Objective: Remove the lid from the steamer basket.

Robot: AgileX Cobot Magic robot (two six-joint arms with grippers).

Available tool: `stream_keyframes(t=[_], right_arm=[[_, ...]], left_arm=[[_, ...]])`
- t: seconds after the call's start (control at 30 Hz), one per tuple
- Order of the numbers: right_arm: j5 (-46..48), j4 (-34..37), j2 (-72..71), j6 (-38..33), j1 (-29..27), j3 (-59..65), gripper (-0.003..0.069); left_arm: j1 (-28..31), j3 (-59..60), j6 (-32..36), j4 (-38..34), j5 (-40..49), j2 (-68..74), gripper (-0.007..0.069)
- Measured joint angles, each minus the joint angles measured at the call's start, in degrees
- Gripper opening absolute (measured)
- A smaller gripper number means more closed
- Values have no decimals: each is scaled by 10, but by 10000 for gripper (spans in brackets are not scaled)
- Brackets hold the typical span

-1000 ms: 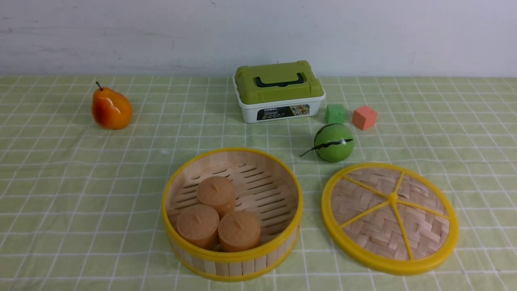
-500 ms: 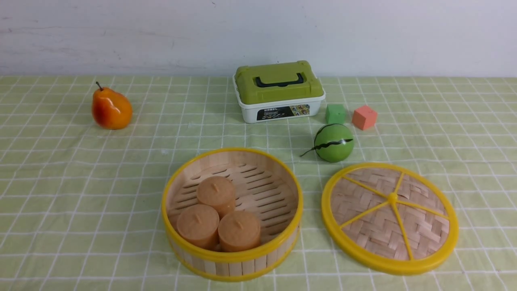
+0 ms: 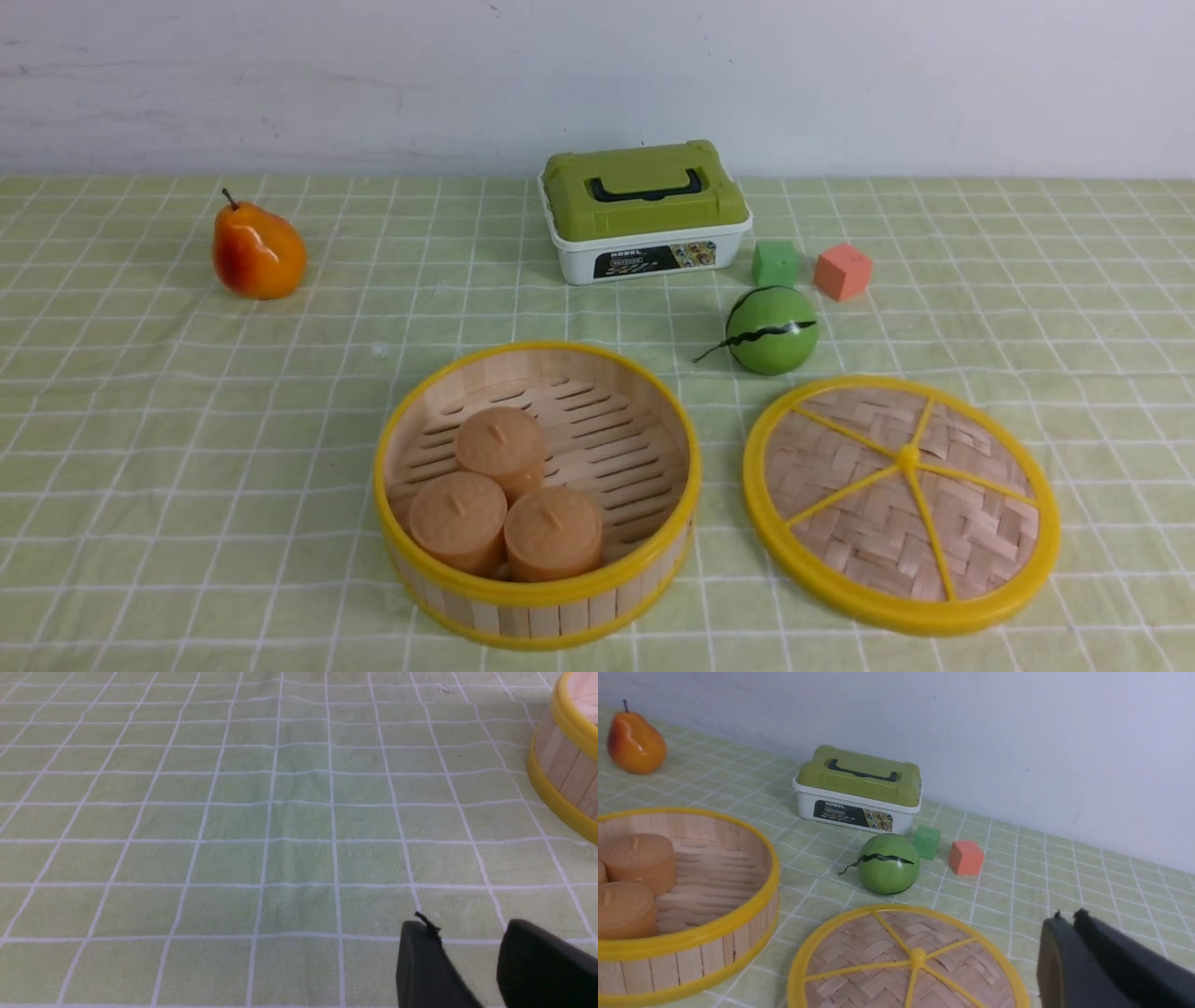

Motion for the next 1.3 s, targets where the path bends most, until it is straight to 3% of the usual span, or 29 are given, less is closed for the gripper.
stream_keyframes(t=[0.17,0.3,0.43,0.53,0.67,0.87,1.3], right_arm=[[-118,58,-62,-1,-62,136,13],[-97,60,-90,-1,-117,145,18],[-22,-8,-149,51,-158,145,22],[42,-62,-169,118,-165,145,25],[109,-75,-169,156,-165,145,28],[164,-74,-169,162,-165,144,36],[167,-73,-169,162,-165,143,50]], left_arm=[[0,0,0,0,0,0,239],[0,0,0,0,0,0,239],[0,0,0,0,0,0,239],[0,0,0,0,0,0,239],[0,0,0,0,0,0,239],[0,0,0,0,0,0,239],[0,0,0,0,0,0,239]])
